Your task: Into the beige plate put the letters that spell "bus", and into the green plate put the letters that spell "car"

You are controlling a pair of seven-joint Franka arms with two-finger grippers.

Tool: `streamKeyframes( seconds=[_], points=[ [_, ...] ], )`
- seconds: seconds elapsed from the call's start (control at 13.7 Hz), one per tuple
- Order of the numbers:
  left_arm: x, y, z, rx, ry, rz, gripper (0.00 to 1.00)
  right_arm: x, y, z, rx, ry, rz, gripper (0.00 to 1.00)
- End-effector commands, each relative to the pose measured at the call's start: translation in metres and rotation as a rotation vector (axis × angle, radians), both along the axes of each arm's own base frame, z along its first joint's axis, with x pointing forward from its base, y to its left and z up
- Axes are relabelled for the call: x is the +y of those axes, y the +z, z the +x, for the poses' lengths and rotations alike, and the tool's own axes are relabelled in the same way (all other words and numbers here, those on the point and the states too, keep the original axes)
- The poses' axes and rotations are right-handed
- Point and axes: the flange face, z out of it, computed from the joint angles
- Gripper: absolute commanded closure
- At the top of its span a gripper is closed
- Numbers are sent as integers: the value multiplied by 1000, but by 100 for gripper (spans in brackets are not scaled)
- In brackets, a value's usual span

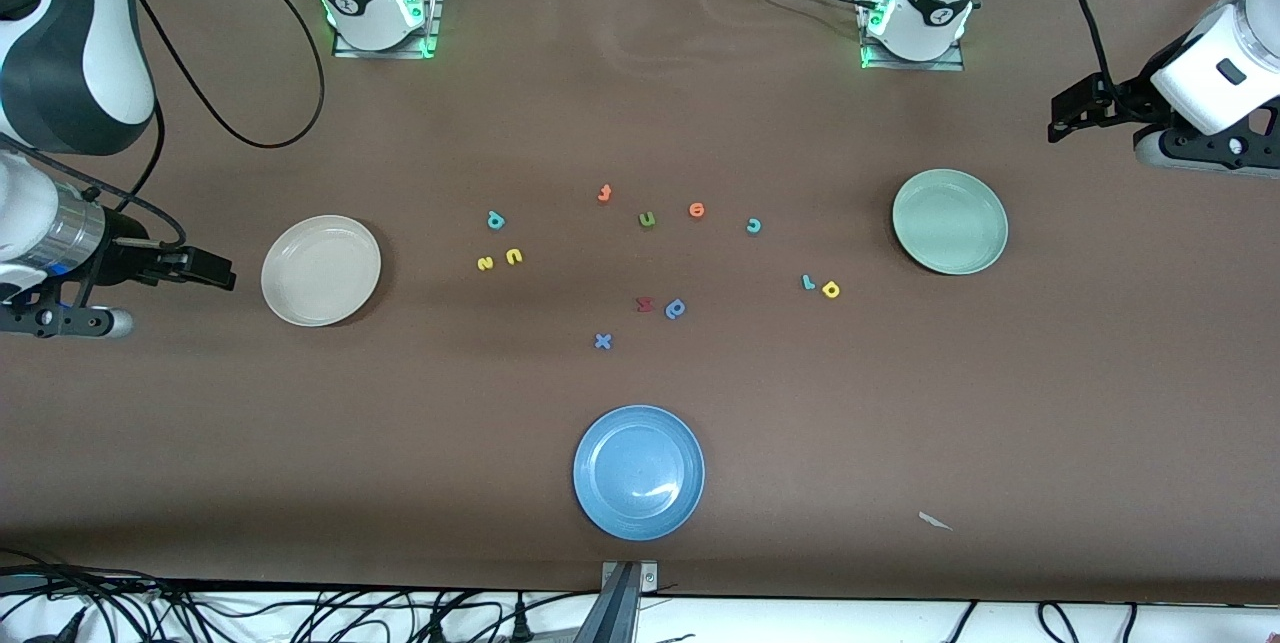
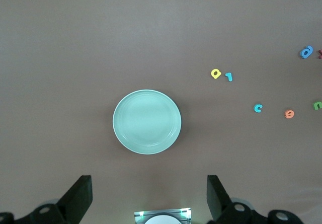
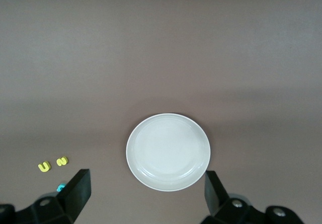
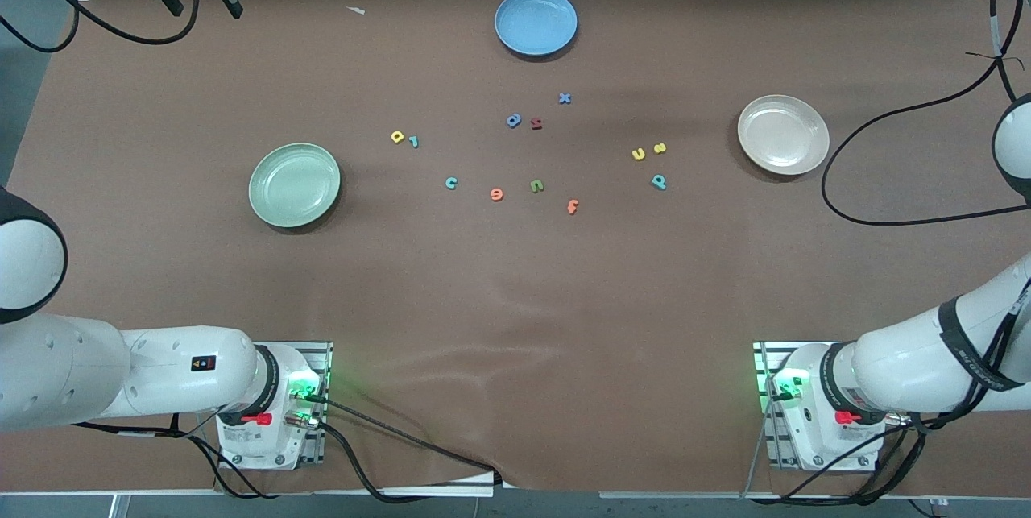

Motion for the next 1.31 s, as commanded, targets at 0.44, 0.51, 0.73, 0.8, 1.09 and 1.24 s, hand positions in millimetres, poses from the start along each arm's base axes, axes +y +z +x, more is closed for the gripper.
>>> streamKeyframes(
  seconds=[0.44, 0.51, 0.73, 0.8, 1.09, 1.24],
  points=[
    [-5, 7, 1, -1, -7, 21, 0, 4, 2, -3, 1, 11, -24, 0],
    [-5, 7, 1, -1, -8, 23, 0, 4, 2, -3, 1, 13, -25, 0],
    [-10, 6, 1, 2, -18, 23, 0, 4, 1, -3, 2, 13, -25, 0],
    [-10, 6, 1, 2, -18, 23, 0, 5, 0, -3, 4, 14, -24, 0],
    [-11, 6, 1, 2, -19, 23, 0, 12, 1, -2, -12, 43, -70, 0],
    [-11, 6, 1, 2, -19, 23, 0, 15, 2, -2, -15, 46, -70, 0]
  ],
)
